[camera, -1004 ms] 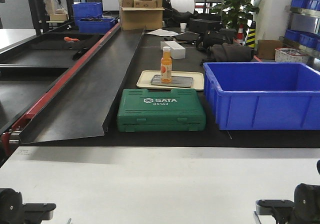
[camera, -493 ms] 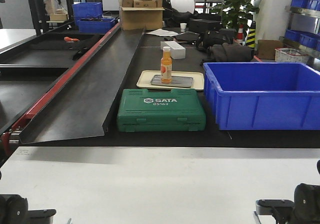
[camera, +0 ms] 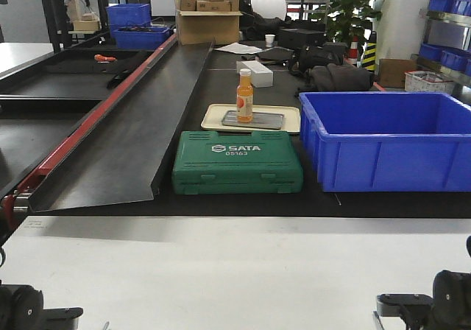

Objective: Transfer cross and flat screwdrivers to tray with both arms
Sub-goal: 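Close both grippers around the screwdriver handles, then lift both screwdrivers upright off the table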

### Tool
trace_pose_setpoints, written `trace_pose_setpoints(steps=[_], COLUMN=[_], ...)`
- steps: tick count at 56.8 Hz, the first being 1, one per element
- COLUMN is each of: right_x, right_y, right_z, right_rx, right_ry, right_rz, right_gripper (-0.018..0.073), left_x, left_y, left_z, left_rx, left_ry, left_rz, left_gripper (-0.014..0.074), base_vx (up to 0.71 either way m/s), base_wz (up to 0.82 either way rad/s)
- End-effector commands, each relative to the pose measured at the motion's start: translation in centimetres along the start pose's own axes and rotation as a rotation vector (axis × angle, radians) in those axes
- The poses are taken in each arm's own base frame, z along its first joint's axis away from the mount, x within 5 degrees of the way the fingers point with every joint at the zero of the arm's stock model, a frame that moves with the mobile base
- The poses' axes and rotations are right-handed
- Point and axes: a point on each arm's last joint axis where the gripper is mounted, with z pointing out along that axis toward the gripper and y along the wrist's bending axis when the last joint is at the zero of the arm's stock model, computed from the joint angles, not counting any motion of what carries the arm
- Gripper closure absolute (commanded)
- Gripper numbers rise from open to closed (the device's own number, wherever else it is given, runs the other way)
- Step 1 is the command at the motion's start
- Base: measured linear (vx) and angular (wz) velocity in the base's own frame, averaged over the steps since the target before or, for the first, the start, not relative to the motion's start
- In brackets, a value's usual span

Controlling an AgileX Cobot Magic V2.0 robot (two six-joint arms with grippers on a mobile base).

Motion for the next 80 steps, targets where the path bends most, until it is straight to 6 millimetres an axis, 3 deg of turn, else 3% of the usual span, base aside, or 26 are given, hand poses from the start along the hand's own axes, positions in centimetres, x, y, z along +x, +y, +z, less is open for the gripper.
trace_pose_setpoints(steps=[1, 18, 23, 35, 47, 53, 64, 80], right_x=[-0.1, 0.0, 0.0, 0.1, 0.0, -0.1, -0.1, 2.5], right_y=[0.3, 0.3, 0.3, 0.3, 0.4, 0.5, 0.8, 1.6], right_z=[-0.1, -0.1, -0.1, -0.1, -1.1, -2.9, -8.0, -18.2], right_rx=[-0.026, -0.029, -0.029, -0.029, -0.029, -0.031, -0.032, -0.059], right_ry=[-0.015, 0.001, 0.005, 0.012, -0.020, -0.078, -0.251, -0.613], right_rz=[0.031, 0.031, 0.031, 0.029, 0.013, 0.009, 0.001, -0.034], right_gripper=[0.0567, 0.0567, 0.0567, 0.0567, 0.0567, 0.0567, 0.0567, 0.0567], left_x=[-0.8, -0.8, -0.8, -0.8, -0.9, -1.1, -0.8, 2.2], left_y=[-0.3, -0.3, -0.3, -0.3, -0.4, -0.5, -0.9, -0.9], left_z=[0.2, 0.3, 0.3, 0.3, -0.5, -2.1, -7.5, -16.9], left_rx=[0.020, 0.012, 0.012, 0.010, 0.014, 0.024, 0.055, 0.109], left_ry=[-0.069, -0.068, -0.071, -0.069, -0.104, -0.175, -0.360, -0.672], left_rz=[0.016, 0.104, 0.104, 0.120, 0.135, 0.137, 0.143, 0.152], left_gripper=[0.0125, 0.0205, 0.0293, 0.0606, 0.0603, 0.0602, 0.0599, 0.0596], base_vx=[0.00, 0.00, 0.00, 0.00, 0.00, 0.00, 0.00, 0.00], base_wz=[0.00, 0.00, 0.00, 0.00, 0.00, 0.00, 0.00, 0.00])
